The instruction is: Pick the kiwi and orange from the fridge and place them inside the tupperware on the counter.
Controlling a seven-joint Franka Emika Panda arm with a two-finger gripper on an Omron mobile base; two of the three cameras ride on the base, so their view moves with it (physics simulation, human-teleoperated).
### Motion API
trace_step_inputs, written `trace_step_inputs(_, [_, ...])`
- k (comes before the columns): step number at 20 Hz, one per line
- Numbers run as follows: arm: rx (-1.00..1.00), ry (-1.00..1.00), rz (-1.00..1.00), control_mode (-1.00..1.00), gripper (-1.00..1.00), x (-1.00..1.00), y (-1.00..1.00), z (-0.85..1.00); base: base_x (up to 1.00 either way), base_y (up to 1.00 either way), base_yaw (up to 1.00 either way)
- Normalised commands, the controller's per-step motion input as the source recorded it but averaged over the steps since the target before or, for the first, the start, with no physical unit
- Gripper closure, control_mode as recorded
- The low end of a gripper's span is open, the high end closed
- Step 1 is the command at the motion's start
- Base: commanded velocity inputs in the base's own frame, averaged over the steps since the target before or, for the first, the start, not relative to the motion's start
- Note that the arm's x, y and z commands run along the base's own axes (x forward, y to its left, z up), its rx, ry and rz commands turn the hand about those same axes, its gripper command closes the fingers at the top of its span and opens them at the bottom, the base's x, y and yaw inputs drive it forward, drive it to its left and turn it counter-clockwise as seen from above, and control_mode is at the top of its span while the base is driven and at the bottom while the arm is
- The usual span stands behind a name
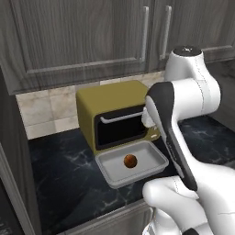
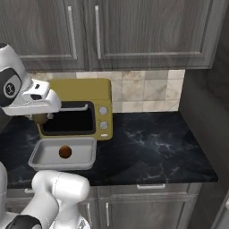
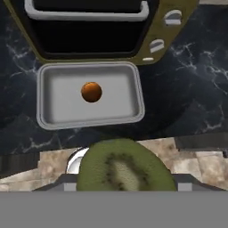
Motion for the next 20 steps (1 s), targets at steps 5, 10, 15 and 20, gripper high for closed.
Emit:
trace_step_inputs(5, [-0.07, 0.38, 0.12, -1.00, 1.00, -0.21, 0.15, -0.81, 0.00, 0.00, 0.00])
trace_step_inputs(10, [-0.02, -0.18, 0.07, -1.00, 1.00, -0.09, 0.06, -0.77, 0.00, 0.00, 0.00])
trace_step_inputs(15, [0.00, -0.17, 0.11, -1.00, 1.00, -0.05, 0.00, -0.58, 0.00, 0.00, 0.00])
trace_step_inputs(20, [0.11, -0.03, 0.02, -1.00, 1.00, 0.08, -0.15, -0.28, 0.00, 0.00, 0.00])
